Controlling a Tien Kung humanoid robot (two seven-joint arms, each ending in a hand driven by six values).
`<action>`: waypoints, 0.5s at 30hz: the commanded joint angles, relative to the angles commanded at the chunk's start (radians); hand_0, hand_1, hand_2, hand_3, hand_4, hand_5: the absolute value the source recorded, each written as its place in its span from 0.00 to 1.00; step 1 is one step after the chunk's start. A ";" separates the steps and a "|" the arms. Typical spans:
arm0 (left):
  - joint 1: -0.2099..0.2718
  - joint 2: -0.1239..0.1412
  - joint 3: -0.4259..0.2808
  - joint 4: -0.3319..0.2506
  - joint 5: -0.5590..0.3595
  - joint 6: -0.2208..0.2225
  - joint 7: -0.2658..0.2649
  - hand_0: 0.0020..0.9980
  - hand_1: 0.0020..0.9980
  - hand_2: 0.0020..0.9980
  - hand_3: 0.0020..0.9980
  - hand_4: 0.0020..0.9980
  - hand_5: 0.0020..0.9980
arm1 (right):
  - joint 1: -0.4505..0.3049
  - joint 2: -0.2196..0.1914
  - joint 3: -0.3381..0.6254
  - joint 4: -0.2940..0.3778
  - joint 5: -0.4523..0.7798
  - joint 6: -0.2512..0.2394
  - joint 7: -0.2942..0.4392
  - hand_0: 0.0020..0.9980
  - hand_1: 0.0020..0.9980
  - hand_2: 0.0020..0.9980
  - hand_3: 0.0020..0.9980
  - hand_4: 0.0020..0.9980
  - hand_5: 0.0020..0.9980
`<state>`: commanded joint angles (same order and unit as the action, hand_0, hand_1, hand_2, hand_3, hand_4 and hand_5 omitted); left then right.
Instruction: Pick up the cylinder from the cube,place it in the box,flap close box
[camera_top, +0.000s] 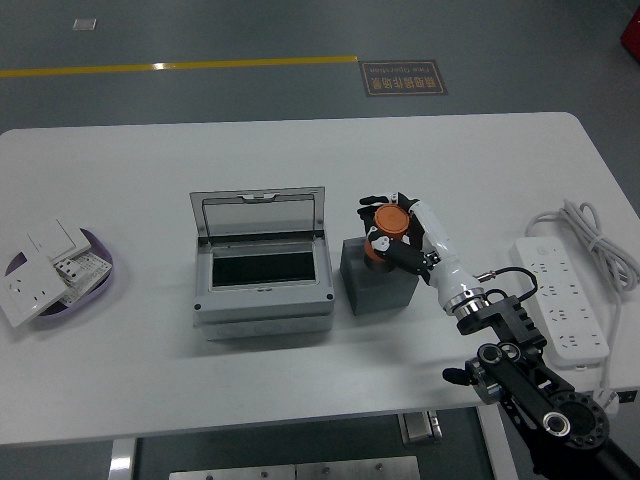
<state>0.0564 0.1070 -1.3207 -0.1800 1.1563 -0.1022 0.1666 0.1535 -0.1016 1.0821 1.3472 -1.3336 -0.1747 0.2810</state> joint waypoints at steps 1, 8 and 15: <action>0.000 0.000 -0.001 0.000 0.001 0.000 0.000 0.64 0.67 0.66 0.70 0.75 0.31 | 0.000 -0.001 -0.003 0.007 -0.003 -0.004 -0.002 0.50 0.46 0.47 0.47 0.20 0.00; 0.001 0.000 -0.003 0.000 0.003 0.000 0.002 0.64 0.67 0.66 0.70 0.75 0.31 | 0.023 -0.005 -0.084 0.088 -0.036 -0.040 -0.037 0.42 0.40 0.44 0.43 0.19 0.00; 0.000 0.000 -0.004 0.000 0.005 0.000 0.002 0.64 0.67 0.66 0.70 0.75 0.31 | 0.088 0.033 -0.185 0.098 -0.148 -0.059 -0.102 0.13 0.25 0.40 0.39 0.06 0.00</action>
<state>0.0562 0.1065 -1.3246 -0.1800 1.1609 -0.1022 0.1688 0.2419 -0.0690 0.8975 1.4452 -1.4816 -0.2341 0.1786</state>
